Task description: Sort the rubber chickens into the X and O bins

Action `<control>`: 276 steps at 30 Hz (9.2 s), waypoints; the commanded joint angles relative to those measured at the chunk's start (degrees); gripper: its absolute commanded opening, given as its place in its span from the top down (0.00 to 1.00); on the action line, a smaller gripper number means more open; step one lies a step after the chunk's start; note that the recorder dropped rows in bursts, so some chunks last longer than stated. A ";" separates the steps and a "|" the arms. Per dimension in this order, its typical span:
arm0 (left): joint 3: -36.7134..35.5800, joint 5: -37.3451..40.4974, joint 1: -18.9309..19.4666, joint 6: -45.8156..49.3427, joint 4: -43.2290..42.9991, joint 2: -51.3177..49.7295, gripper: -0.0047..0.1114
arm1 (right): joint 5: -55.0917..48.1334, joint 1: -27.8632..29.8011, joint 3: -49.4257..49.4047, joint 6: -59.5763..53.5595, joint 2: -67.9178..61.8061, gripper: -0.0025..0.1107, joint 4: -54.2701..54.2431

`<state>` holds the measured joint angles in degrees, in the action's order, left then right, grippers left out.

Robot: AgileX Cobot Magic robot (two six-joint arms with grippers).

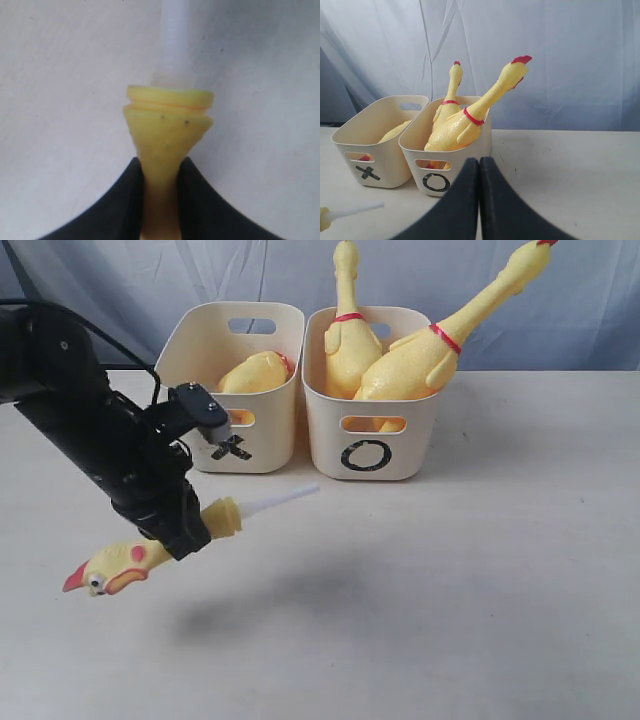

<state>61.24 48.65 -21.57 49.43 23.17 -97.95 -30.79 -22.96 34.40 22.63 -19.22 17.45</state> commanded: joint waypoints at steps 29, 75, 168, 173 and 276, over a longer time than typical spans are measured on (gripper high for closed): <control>21.61 -48.65 0.28 -17.28 3.54 -8.27 0.96 | -1.74 0.21 -0.41 -0.28 0.23 0.98 -0.99; 28.40 -42.15 4.36 -17.47 1.75 -21.01 0.53 | -1.85 0.21 -0.41 -0.28 0.23 0.98 -2.48; -14.25 -5.35 18.96 -25.01 -9.99 82.79 0.84 | -3.34 14.92 -0.41 -0.28 19.22 0.98 -2.70; -14.25 -5.35 19.21 -25.01 -9.99 90.42 0.84 | -3.34 14.92 -0.41 -0.28 19.22 0.98 -2.70; -61.24 -36.69 21.30 -25.01 -21.32 97.95 0.84 | 15.13 14.92 -34.40 -0.28 19.22 0.98 -19.41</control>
<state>0.24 12.82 0.04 24.56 1.60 -0.28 -16.71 -8.35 0.06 22.63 -0.29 2.63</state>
